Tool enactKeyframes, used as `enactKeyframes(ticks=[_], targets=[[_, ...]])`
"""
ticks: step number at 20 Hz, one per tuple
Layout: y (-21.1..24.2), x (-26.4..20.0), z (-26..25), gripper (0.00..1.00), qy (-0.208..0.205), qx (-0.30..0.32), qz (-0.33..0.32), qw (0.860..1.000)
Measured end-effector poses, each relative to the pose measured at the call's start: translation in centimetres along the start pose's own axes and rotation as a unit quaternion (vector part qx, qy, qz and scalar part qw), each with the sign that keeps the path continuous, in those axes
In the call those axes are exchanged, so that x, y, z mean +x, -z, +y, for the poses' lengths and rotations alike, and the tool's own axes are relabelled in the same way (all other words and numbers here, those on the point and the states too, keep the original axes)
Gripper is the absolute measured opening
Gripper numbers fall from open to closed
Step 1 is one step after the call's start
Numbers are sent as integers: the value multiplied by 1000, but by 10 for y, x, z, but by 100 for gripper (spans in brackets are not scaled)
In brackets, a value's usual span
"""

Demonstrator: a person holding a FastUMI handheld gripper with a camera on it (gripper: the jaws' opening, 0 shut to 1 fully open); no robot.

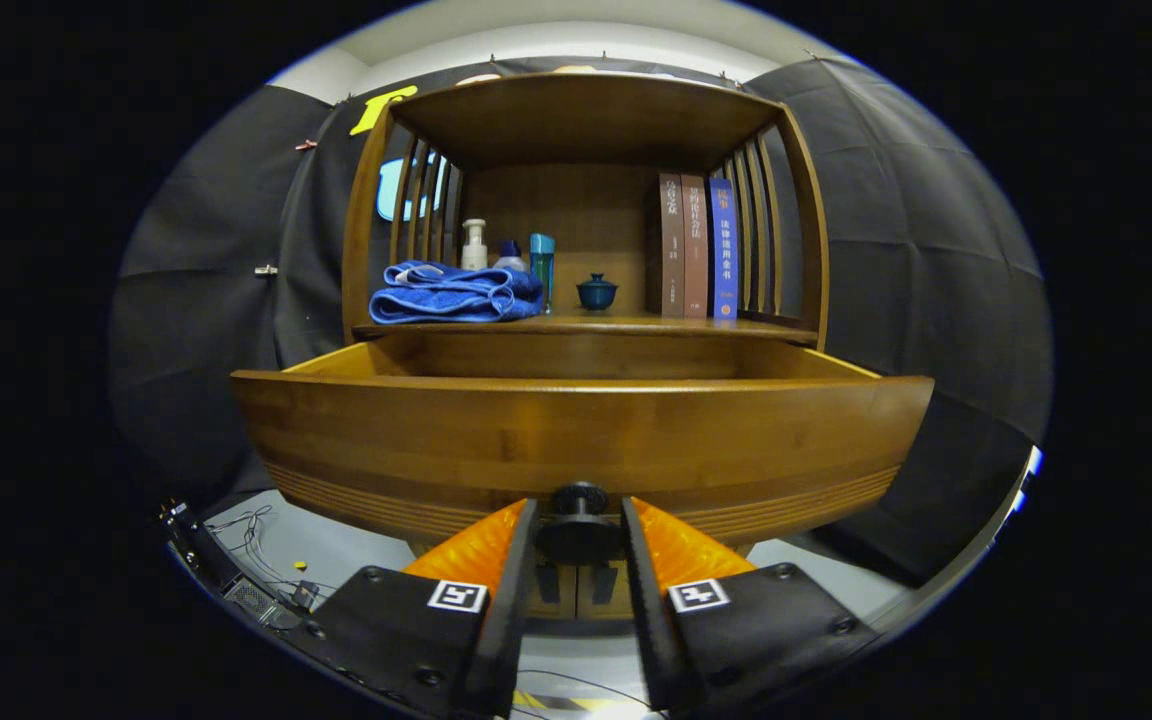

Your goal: Pull open the drawer, take out the items inside it, and place them on the countertop above the cabinet.

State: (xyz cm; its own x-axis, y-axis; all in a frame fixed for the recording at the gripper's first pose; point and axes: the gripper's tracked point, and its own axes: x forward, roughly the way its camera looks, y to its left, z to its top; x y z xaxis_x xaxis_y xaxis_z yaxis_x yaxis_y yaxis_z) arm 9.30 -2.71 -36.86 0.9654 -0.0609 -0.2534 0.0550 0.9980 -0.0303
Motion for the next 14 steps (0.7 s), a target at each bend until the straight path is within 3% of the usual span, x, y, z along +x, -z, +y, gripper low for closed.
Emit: enactKeyframes(ticks=[3,8,11,14], targets=[[-15,-16,3,98,-6,-28,-21,999],[-76,-36,-6,99,1,-2,-58,998],[-127,-33,-8,99,-18,23,-69,997],[-148,-12,-7,98,-45,45,-8,998]])
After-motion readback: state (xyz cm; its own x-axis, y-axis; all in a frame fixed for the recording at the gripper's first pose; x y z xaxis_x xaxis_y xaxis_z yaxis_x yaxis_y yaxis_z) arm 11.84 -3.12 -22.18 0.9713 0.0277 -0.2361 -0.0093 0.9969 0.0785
